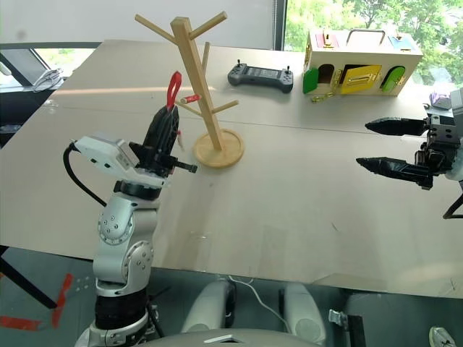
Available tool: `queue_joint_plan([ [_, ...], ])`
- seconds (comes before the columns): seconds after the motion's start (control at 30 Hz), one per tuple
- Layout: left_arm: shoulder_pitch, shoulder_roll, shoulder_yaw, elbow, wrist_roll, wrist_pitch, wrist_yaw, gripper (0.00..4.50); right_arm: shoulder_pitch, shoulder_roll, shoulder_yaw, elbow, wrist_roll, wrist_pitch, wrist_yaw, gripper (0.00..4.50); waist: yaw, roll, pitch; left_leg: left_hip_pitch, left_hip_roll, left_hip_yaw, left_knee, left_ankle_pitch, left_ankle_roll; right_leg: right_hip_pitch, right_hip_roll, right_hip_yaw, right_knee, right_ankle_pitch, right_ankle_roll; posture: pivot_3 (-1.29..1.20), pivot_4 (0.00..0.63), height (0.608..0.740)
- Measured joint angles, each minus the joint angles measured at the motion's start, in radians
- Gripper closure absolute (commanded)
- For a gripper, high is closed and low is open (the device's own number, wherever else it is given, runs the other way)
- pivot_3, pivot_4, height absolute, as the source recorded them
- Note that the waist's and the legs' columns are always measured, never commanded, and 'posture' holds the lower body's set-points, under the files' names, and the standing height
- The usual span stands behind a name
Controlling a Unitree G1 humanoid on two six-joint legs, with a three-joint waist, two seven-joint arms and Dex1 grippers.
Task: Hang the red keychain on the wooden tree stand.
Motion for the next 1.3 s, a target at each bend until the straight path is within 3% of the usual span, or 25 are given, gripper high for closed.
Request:
queue_joint_plan([
  [0.53, 0.003, 0.023, 0.003, 0.099, 0.0, -0.003, -0.016, 4.43, 0.0, 0.009, 0.0, 0.011, -0.021, -0.01, 0.017, 0.0, 0.001, 0.0, 0.0, 0.0, 0.0, 0.0, 0.0, 0.0, 0.0, 0.0, 0.0, 0.0, 0.0, 0.0, 0.0, 0.0, 0.15, 0.74],
  [1.3, -0.064, 0.017, -0.047, 0.1, 0.028, -0.009, -0.021, 4.43, 0.017, 0.017, -0.008, -0.023, -0.016, -0.003, -0.004, 0.0, 0.001, 0.0, 0.0, 0.0, 0.0, 0.0, 0.0, 0.0, 0.0, 0.0, 0.0, 0.0, 0.0, 0.0, 0.0, 0.0, 0.15, 0.74],
])
